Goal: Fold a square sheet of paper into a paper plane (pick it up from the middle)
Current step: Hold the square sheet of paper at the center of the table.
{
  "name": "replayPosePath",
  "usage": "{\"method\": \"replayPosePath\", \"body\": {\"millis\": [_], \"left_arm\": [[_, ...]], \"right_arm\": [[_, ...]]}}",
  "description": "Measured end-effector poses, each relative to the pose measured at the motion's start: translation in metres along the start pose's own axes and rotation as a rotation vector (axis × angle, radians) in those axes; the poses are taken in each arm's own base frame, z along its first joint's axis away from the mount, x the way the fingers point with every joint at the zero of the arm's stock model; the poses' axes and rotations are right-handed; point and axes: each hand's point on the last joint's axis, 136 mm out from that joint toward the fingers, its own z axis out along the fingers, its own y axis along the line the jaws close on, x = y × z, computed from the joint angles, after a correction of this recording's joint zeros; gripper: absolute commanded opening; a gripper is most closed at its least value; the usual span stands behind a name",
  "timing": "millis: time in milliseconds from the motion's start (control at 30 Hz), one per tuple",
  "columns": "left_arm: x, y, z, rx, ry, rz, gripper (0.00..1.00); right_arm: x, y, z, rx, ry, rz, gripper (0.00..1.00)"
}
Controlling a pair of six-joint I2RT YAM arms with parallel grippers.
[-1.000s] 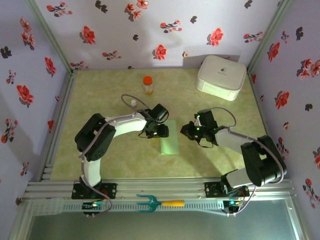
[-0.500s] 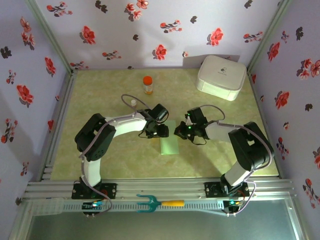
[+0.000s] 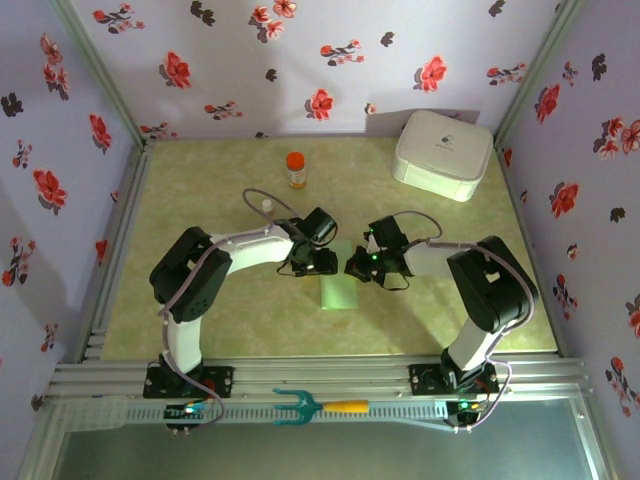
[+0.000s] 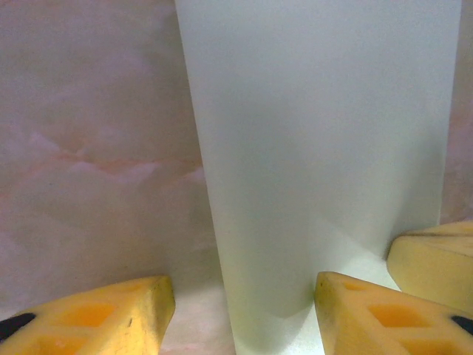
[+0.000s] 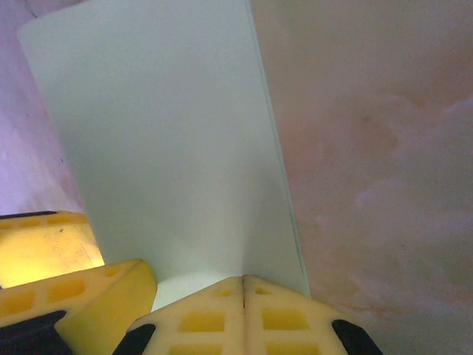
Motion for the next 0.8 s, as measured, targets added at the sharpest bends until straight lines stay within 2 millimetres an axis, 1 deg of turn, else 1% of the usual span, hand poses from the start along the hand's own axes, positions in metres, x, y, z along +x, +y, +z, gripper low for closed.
{"method": "replayPosePath", "body": {"millis": [233,433,500,600,633,700,733,800], "left_arm": [[0.0,-0.001,0.0,0.002,0.0,0.001,0.59],[-0.003,-0.004,-0.007,0.024,-0.026,0.004,0.65],[-0.007,-0.001,-0.015,0.024,-0.058,0.0,0.66],[-0.017,-0.003,-0.041,0.063,-0.132,-0.007,0.65],[-0.022,-0.005,-0.053,0.088,-0.167,-0.01,0.6],[-0.032,-0.01,-0.079,0.154,-0.244,-0.02,0.43],[-0.035,-0.012,-0.088,0.182,-0.27,-0.031,0.33],[-0.043,-0.015,-0.105,0.252,-0.323,-0.049,0.09]], "right_arm": [[0.0,-0.003,0.001,0.027,0.012,-0.045,0.0],[-0.001,-0.002,0.001,0.043,0.032,-0.084,0.0],[-0.001,-0.002,0.001,0.049,0.038,-0.097,0.0],[-0.001,-0.002,0.001,0.053,0.043,-0.106,0.0],[-0.001,-0.002,0.001,0.054,0.045,-0.11,0.0],[-0.001,-0.002,0.002,0.054,0.047,-0.114,0.0],[-0.001,-0.002,0.002,0.055,0.047,-0.116,0.0],[-0.002,-0.001,0.002,0.055,0.048,-0.118,0.0]]}}
